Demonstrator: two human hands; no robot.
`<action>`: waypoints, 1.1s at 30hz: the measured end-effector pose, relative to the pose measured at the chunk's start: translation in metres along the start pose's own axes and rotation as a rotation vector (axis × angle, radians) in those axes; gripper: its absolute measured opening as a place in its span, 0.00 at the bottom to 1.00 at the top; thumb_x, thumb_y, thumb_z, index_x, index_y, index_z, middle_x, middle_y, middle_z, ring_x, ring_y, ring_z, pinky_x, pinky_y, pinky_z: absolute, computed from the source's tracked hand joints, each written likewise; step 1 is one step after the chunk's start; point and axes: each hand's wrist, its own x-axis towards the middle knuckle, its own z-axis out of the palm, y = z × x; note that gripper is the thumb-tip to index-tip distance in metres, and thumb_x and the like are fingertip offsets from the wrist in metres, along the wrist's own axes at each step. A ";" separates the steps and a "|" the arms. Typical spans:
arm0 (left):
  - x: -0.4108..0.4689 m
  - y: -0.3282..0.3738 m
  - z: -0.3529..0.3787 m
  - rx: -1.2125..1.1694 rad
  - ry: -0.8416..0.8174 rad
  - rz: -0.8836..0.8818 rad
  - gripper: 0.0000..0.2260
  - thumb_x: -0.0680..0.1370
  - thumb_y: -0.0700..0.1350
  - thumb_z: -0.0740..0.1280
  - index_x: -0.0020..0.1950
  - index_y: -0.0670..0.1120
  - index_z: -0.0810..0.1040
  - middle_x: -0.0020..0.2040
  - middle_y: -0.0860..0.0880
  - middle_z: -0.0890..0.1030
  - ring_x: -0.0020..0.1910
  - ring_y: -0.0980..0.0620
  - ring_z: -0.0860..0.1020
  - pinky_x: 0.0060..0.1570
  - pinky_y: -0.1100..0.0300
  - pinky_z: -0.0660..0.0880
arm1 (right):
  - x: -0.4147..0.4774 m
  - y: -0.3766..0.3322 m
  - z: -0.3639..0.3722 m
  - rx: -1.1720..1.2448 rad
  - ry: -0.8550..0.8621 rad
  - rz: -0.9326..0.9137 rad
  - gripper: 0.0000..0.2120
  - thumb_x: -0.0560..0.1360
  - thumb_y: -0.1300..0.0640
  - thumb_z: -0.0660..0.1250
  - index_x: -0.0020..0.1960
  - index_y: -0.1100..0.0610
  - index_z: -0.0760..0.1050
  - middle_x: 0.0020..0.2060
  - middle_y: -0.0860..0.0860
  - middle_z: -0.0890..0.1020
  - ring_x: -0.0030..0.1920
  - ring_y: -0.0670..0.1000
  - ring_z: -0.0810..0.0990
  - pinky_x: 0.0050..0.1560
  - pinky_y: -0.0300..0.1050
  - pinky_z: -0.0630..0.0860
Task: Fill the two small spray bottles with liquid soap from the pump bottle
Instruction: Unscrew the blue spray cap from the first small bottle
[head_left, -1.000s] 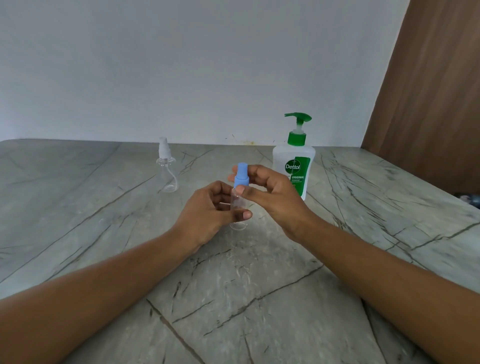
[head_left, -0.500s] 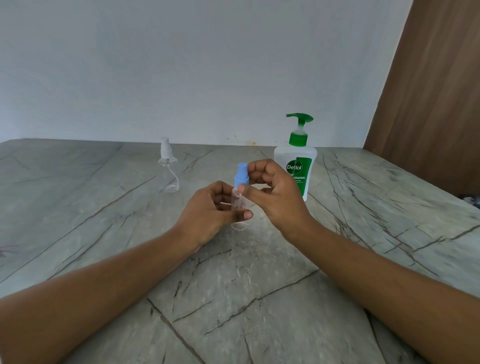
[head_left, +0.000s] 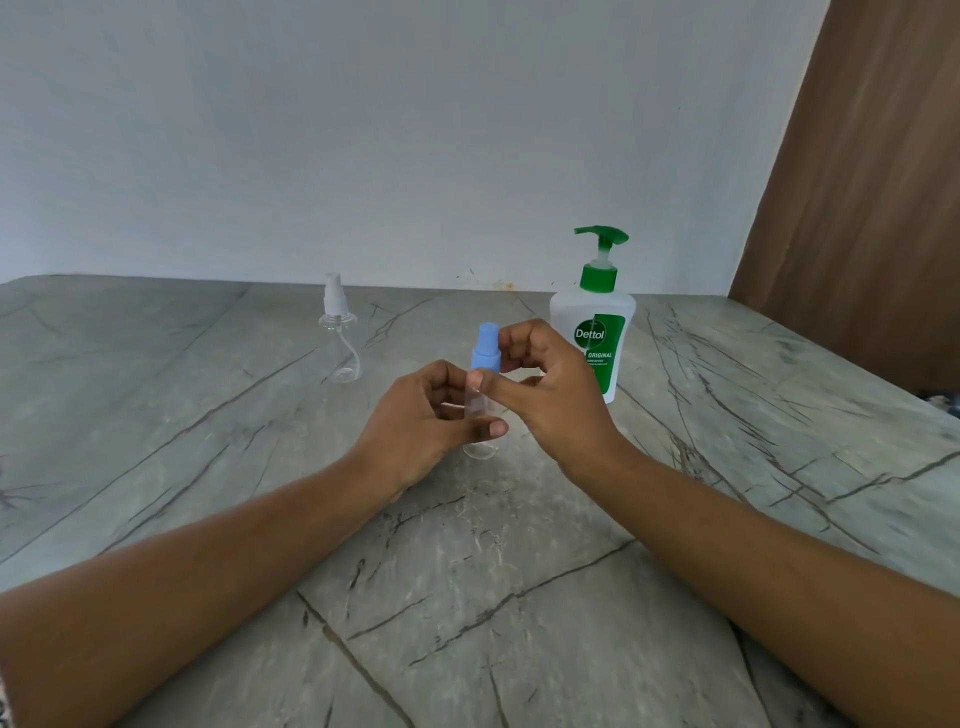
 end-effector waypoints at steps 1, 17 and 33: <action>0.001 0.000 0.000 0.005 0.000 -0.001 0.19 0.63 0.42 0.78 0.50 0.42 0.78 0.43 0.47 0.83 0.42 0.51 0.83 0.46 0.57 0.78 | 0.000 0.000 -0.001 0.009 -0.014 0.008 0.13 0.69 0.57 0.74 0.51 0.50 0.75 0.47 0.44 0.81 0.49 0.40 0.78 0.45 0.33 0.73; 0.000 -0.002 0.001 -0.040 0.001 -0.022 0.19 0.61 0.42 0.78 0.48 0.41 0.77 0.44 0.45 0.83 0.41 0.49 0.82 0.47 0.55 0.79 | 0.019 -0.032 -0.023 0.343 -0.007 -0.017 0.13 0.72 0.65 0.71 0.54 0.55 0.76 0.48 0.51 0.83 0.50 0.47 0.81 0.52 0.38 0.76; -0.002 0.003 0.001 0.051 0.009 -0.015 0.20 0.61 0.48 0.78 0.50 0.46 0.78 0.46 0.49 0.83 0.43 0.53 0.82 0.47 0.61 0.78 | 0.011 -0.040 -0.107 -0.135 -0.409 0.520 0.12 0.68 0.60 0.73 0.49 0.64 0.78 0.34 0.52 0.79 0.33 0.45 0.78 0.38 0.37 0.77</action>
